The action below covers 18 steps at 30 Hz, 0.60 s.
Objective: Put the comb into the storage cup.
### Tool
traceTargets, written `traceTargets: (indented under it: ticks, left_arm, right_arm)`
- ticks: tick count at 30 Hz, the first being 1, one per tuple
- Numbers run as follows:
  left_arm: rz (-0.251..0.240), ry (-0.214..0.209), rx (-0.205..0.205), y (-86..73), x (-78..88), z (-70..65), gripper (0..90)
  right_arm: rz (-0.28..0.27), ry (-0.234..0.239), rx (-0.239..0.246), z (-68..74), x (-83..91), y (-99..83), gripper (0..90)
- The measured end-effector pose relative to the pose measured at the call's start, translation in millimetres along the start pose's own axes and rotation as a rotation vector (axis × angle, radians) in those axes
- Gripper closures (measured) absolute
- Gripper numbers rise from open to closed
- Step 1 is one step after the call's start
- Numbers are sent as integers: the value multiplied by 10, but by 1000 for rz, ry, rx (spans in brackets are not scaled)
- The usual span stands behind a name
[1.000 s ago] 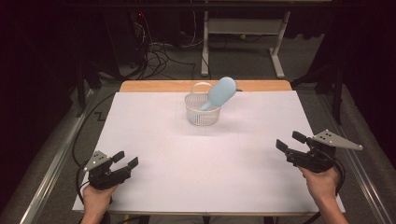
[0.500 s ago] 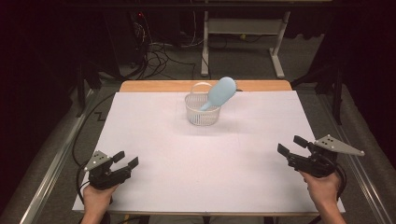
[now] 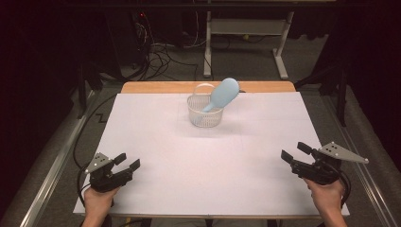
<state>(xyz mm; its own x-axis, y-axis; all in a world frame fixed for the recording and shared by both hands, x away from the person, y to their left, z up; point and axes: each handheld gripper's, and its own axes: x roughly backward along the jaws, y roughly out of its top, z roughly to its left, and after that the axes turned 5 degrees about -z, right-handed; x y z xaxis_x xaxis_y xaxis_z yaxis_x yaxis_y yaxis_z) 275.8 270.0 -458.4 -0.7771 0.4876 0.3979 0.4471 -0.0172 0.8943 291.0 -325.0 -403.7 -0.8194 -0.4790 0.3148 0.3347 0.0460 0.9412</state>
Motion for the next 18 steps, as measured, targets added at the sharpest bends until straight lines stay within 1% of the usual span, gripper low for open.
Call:
traceTargets:
  ticks: [18]
  left_arm:
    - [-1, 1, 0, 1, 5, 2, 346]
  right_arm:
    - [6, -10, -18, -16, 35, -131, 264]
